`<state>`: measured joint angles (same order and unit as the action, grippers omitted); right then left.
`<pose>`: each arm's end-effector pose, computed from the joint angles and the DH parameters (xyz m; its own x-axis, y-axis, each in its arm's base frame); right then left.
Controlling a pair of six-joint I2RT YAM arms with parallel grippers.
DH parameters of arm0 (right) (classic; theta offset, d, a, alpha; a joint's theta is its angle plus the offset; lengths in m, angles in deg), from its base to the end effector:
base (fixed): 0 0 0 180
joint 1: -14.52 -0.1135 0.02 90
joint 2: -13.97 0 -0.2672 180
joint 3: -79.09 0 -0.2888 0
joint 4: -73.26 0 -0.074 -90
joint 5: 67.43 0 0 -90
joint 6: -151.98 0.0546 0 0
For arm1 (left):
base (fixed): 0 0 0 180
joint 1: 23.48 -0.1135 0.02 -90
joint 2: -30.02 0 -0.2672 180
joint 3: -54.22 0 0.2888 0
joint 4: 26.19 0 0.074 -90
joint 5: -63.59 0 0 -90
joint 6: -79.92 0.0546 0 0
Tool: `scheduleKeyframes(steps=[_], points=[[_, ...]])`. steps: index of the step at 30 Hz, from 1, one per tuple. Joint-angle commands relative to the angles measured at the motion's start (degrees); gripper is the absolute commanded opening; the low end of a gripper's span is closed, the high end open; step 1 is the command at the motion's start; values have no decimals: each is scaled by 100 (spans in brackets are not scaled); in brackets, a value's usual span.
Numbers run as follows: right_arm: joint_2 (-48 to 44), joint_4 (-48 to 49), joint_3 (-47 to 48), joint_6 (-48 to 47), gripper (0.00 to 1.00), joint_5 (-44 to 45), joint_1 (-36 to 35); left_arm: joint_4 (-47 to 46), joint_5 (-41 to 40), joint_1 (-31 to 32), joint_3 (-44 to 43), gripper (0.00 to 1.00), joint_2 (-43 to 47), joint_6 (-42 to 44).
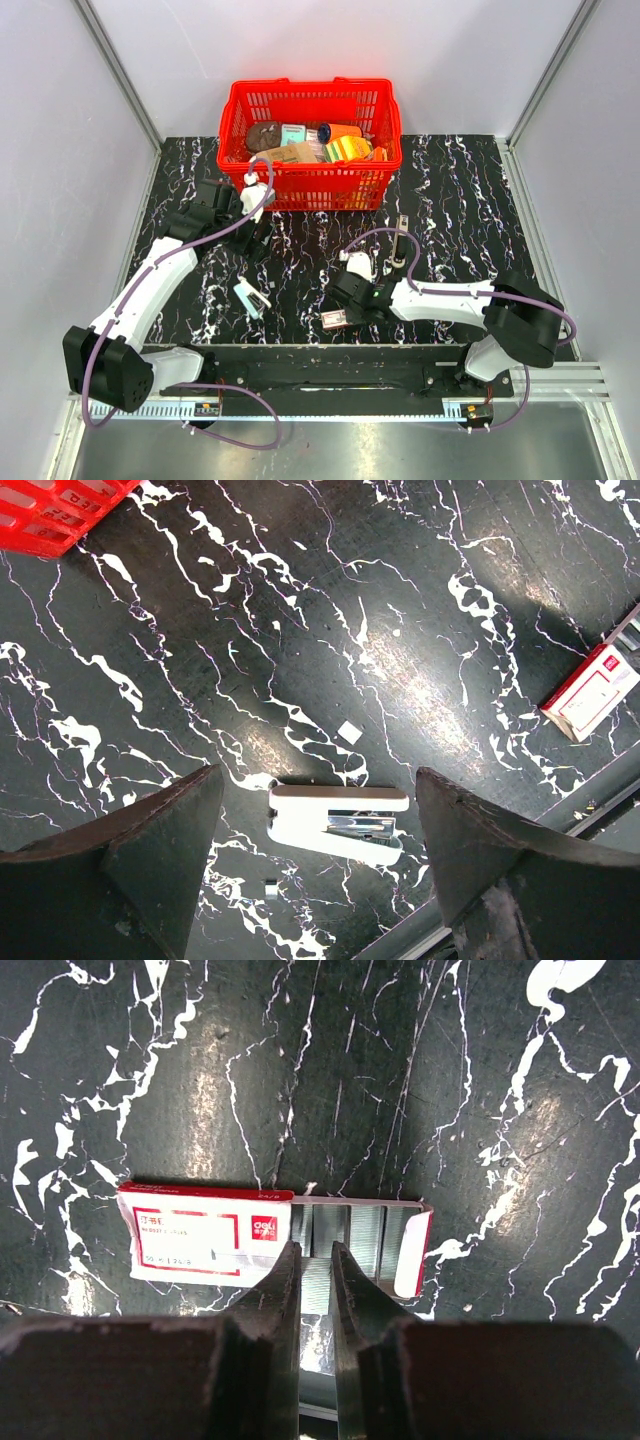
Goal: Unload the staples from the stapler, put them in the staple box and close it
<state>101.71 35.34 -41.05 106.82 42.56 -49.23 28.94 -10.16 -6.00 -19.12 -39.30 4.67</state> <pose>0.1566 0.2753 0.1311 -0.8367 -0.1984 -0.5105 -0.2692 0.9607 0.0679 0.2750 -0.1026 0.2853 -0.6019 0.4458 -0.6626 0.6299 0.7750 -0.0508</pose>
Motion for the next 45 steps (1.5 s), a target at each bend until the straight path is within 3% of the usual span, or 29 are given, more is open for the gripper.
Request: scheduleKeyframes(steps=[1, 14, 26, 45], points=[[6, 167, -42, 34, 10, 181, -50, -209, 168, -25, 17, 82, 173, -50], [94, 238, -50, 16, 11, 155, -50, -209, 159, -25, 52, 83, 226, -59], [138, 255, -33, 25, 30, 163, -50, -209, 238, -25, 70, 83, 208, -59], [-574, -236, 46, 165, 30, 418, -50, -156, 405, -16, -1, 84, 94, -68]])
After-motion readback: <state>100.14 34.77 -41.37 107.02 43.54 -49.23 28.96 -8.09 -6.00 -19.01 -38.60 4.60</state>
